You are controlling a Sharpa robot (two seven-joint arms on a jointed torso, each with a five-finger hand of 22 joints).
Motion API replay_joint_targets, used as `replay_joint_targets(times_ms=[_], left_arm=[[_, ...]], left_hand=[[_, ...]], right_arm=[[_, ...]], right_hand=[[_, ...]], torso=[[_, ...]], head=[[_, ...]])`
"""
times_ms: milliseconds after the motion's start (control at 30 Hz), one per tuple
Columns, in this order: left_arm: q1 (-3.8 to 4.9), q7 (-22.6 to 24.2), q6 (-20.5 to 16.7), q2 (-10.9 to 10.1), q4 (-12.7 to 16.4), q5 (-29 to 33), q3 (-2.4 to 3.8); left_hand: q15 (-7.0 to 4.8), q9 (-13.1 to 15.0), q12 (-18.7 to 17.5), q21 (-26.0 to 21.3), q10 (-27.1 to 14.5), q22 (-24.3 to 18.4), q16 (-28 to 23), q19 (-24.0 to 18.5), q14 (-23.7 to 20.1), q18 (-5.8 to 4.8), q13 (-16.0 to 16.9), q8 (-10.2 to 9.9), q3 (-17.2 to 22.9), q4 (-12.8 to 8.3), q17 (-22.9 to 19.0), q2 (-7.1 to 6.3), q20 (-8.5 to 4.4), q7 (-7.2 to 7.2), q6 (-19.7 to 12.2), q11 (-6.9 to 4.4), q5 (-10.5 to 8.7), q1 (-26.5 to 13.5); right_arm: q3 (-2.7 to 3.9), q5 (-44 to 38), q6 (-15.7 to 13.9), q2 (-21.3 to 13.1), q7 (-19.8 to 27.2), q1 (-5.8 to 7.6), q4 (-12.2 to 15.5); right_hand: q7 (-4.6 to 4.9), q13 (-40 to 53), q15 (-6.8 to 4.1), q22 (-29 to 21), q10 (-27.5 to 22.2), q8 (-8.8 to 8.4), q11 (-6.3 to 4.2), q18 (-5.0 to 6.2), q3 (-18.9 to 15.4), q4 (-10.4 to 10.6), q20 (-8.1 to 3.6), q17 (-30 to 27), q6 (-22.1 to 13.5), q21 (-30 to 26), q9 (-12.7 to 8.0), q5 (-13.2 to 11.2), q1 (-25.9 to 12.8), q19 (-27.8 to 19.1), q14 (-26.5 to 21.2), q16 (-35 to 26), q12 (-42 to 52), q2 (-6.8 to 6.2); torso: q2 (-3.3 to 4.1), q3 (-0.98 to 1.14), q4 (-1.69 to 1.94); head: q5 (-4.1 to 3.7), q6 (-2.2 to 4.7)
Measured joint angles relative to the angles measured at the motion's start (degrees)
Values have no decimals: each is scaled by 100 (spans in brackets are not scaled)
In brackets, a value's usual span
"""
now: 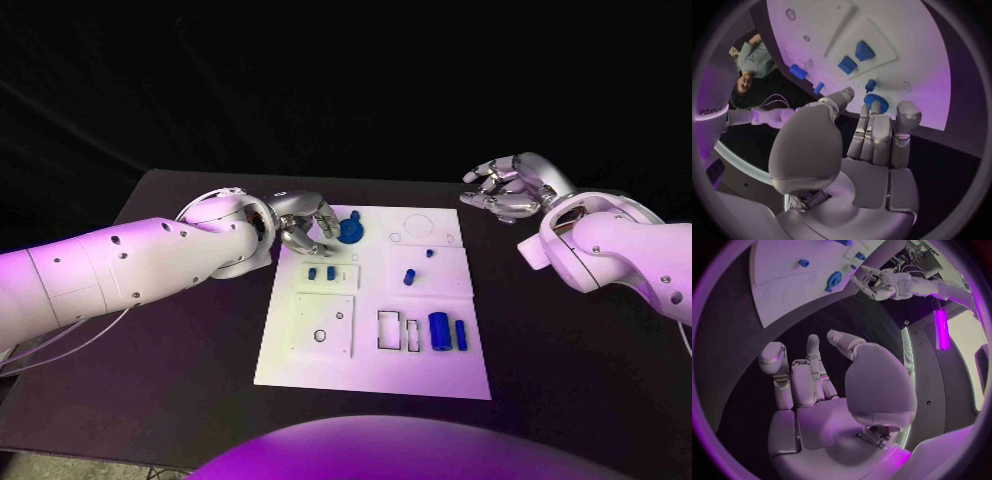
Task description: Assemble the parts on the task board
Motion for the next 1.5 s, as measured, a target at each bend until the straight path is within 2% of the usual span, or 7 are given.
replay_joint_targets(times_ms=[233,367,567,733,1200,1300,1500], left_arm=[[7,329,-220,-286,200,1512,131],[7,610,-260,-408,260,2993,146],[6,1129,-270,-528,394,5114,155],[6,1421,-273,-583,470,6064,157],[6,1699,-272,-651,528,6847,157],[6,1711,-272,-657,534,6894,157],[6,1714,-271,-666,541,6945,157]], left_hand=[[22,-91,24,-788,-115,0,-495,-426,-515,-1,65,0,-513,175,-945,251,47,214,55,34,50,191],[-110,-114,314,-1472,499,0,-983,-727,-885,135,226,7,-226,228,-1690,343,-57,316,156,-147,157,296],[-44,-115,272,-2685,233,-133,-1510,-1391,-1309,268,186,75,28,173,-2322,245,-28,348,125,-72,247,262],[-36,-115,270,-2749,197,-180,-1547,-1422,-1317,268,178,101,36,183,-2367,240,-14,348,125,-53,247,257],[-34,-114,295,-2789,197,-215,-1597,-1433,-1358,267,178,131,74,159,-2400,240,-3,368,145,-53,247,257],[-34,-114,295,-2789,197,-217,-1597,-1433,-1358,267,178,131,74,159,-2402,240,-4,368,145,-53,247,257],[-34,-119,314,-2815,197,-248,-1597,-1433,-1358,266,179,131,74,159,-2428,240,-3,424,89,-53,247,257]], right_arm=[[0,-857,619,113,-134,-32,-83],[-4,-1602,911,211,-226,-117,-98],[-17,-2633,1249,330,-376,-264,-87],[-25,-3256,1447,430,-513,-329,-81],[-37,-4001,1582,654,-850,-466,-122],[-37,-4064,1581,693,-886,-479,-126],[-30,-4155,1580,743,-945,-495,-152]], right_hand=[[0,-987,124,7,-3,-47,3,-1,76,-306,110,148,0,384,-146,-124,77,209,86,186,-1247,-69],[0,-1240,132,7,-4,-47,4,0,80,-410,115,243,0,597,-192,-172,187,326,94,280,-1522,-18],[0,-1405,152,7,-5,-47,4,0,56,-448,125,353,0,861,-229,-172,202,450,114,356,-1678,-3],[0,-1465,151,6,-5,-47,5,0,56,-447,136,400,0,956,-245,-172,202,509,114,388,-1719,-3],[-7,-1708,151,5,36,-67,46,-90,209,-500,86,509,8,1399,-309,-147,258,765,114,478,-1944,75],[19,-1760,129,5,42,-67,146,-90,308,-513,55,524,833,1480,-310,-198,260,795,136,501,-2004,163],[-7,-1850,129,4,135,12,105,-90,454,-513,55,371,1053,1433,-296,-313,230,796,136,462,-2200,225]], torso=[[-3,0,-2],[-4,-1,-1],[5,0,19],[6,-9,13],[12,-3,14],[12,-3,13],[9,-1,9]], head=[[-49,21],[-102,42],[-213,83],[-242,90],[-267,70],[-263,59],[-259,51]])
